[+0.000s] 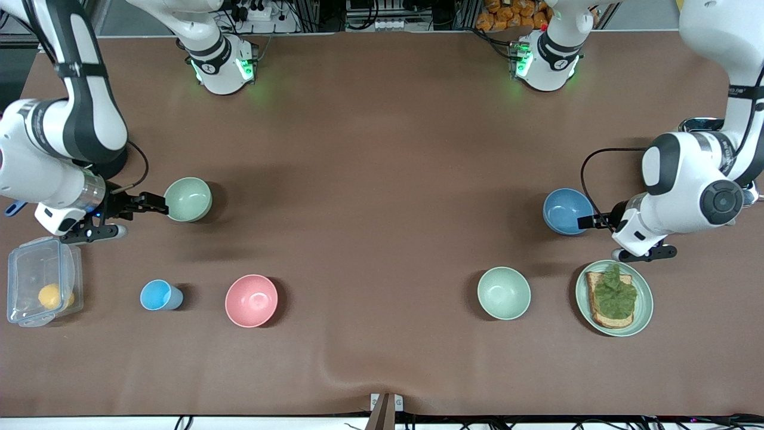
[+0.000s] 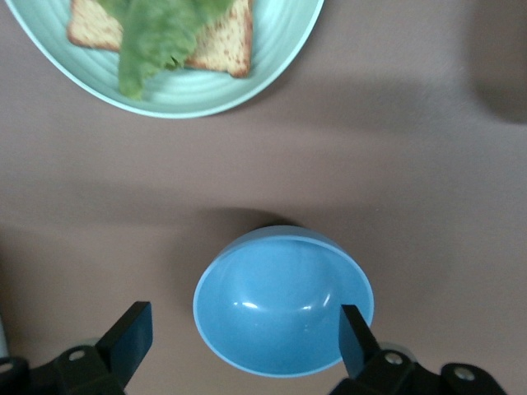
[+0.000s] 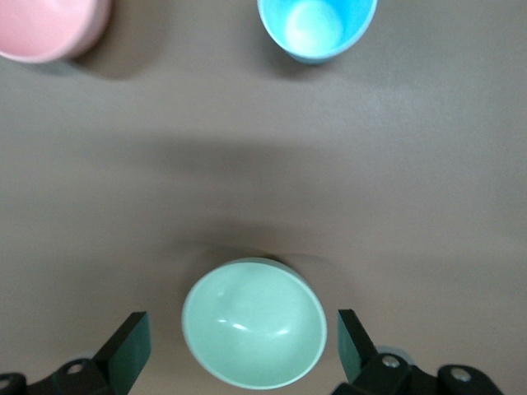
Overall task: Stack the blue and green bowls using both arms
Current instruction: 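Close the right gripper on the green rim while the left gripper grips the blue rim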
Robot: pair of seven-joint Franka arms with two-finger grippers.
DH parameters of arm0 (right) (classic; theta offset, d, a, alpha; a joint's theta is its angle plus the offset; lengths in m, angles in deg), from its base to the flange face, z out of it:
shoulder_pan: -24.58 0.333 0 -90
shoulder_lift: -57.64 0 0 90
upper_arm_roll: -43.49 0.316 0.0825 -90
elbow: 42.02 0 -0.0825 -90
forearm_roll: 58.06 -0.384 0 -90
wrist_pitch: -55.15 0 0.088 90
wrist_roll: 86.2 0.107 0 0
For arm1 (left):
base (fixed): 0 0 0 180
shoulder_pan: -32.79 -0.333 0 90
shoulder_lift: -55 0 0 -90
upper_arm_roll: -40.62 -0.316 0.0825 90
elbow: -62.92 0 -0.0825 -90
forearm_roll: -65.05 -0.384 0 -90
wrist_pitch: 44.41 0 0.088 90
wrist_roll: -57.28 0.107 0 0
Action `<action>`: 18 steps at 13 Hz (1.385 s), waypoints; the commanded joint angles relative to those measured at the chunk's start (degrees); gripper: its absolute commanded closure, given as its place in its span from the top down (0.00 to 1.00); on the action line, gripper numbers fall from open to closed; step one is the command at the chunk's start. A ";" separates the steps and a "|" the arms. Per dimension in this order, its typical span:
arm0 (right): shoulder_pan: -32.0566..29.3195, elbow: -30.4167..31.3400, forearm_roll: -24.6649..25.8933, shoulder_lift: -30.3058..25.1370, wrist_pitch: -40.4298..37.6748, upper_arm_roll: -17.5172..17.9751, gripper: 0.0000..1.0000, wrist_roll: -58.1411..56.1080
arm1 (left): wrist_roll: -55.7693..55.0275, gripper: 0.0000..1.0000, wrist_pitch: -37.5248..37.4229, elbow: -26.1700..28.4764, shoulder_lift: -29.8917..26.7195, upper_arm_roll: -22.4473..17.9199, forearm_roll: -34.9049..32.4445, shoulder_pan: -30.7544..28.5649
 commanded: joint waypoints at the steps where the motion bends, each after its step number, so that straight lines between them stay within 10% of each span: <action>1: -2.15 0.69 -0.81 2.37 2.36 0.97 1.00 -6.23 | 1.06 1.00 1.71 0.18 2.38 -0.10 0.42 -0.12; 13: -5.93 11.85 -1.43 5.89 17.93 1.32 0.75 -16.00 | 1.50 1.00 2.68 2.11 5.82 0.07 -4.24 -2.93; 15: -6.63 11.85 -1.61 6.33 18.02 1.32 0.55 -19.06 | 1.50 1.00 2.68 2.90 5.82 0.07 -4.15 -2.93; 18: -6.99 12.12 -2.13 6.68 18.02 1.32 0.48 -19.61 | 1.59 0.81 2.50 3.17 5.73 0.16 -4.15 -3.02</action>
